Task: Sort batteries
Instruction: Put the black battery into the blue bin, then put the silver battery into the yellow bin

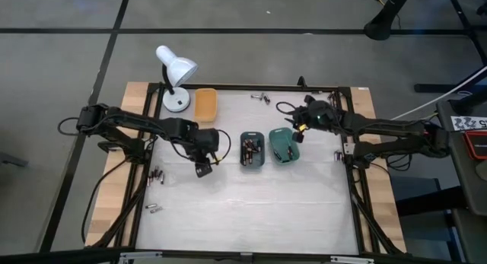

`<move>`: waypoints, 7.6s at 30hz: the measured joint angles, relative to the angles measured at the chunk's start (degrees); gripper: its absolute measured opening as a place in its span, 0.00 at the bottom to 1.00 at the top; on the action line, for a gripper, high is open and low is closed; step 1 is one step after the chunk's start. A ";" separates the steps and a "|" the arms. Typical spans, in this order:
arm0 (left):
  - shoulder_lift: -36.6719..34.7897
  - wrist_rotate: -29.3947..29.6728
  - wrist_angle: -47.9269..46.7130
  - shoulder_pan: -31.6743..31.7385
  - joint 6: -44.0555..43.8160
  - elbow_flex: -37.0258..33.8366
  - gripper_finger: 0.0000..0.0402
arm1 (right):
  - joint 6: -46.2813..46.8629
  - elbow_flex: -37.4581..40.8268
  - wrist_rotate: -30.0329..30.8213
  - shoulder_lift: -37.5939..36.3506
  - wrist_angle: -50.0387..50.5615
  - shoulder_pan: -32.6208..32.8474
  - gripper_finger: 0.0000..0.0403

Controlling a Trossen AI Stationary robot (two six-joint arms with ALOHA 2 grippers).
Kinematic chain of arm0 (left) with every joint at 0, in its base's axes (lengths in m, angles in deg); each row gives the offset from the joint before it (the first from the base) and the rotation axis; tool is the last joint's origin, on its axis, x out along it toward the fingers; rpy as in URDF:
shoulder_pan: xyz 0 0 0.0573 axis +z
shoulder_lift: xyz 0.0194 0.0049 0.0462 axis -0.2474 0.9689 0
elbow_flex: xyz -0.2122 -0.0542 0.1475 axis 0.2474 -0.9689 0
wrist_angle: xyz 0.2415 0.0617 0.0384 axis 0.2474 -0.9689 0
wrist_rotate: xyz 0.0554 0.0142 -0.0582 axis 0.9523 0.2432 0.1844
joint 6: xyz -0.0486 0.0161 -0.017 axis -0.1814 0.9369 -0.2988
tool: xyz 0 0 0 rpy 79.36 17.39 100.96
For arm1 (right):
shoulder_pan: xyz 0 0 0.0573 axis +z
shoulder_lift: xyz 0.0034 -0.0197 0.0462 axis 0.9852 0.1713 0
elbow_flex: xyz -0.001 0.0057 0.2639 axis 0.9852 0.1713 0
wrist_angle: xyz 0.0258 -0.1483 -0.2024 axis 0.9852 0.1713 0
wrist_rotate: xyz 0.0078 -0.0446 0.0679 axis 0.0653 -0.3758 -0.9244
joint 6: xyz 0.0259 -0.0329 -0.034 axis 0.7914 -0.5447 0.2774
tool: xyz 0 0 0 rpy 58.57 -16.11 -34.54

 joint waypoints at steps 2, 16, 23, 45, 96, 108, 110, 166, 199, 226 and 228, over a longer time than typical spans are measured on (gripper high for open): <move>0.00 3.83 4.10 -0.43 2.83 0.00 0.20 | 0.84 0.00 2.87 0.00 -0.08 -0.70 0.26; 0.17 13.99 30.71 7.98 23.51 0.00 0.20 | 7.43 0.00 10.85 0.00 1.31 -0.98 0.26; 0.17 13.93 38.99 10.77 30.39 -0.02 0.20 | 10.55 -0.04 12.17 0.00 3.59 -0.97 0.26; 0.87 13.82 42.89 19.93 42.78 -3.93 0.20 | 18.00 -0.07 8.35 0.02 13.17 -19.23 0.26; 0.85 1.79 44.48 22.86 37.62 -3.93 0.20 | 31.49 -8.87 6.94 28.27 0.21 -38.19 0.85; 0.85 1.81 43.99 22.88 39.94 -3.91 0.20 | 33.55 -13.31 6.66 36.19 4.94 -41.59 0.80; 0.85 1.82 44.01 22.88 40.18 -3.91 0.20 | 33.66 -13.64 4.92 36.49 4.19 -42.75 0.79; 0.85 1.84 44.39 22.99 44.48 -3.89 0.20 | 27.78 -30.49 -0.12 29.25 40.53 -20.65 0.59; 0.85 1.84 43.40 22.99 43.06 -3.89 0.20 | 11.64 -22.80 -20.13 31.18 3.27 10.34 0.59; 0.85 1.84 43.61 24.63 42.87 -3.89 0.20 | 8.67 -26.05 -14.20 31.94 7.66 10.33 0.90; 0.85 1.82 43.44 24.63 42.94 -3.89 0.20 | 8.77 -26.05 -11.38 30.80 8.49 10.33 0.90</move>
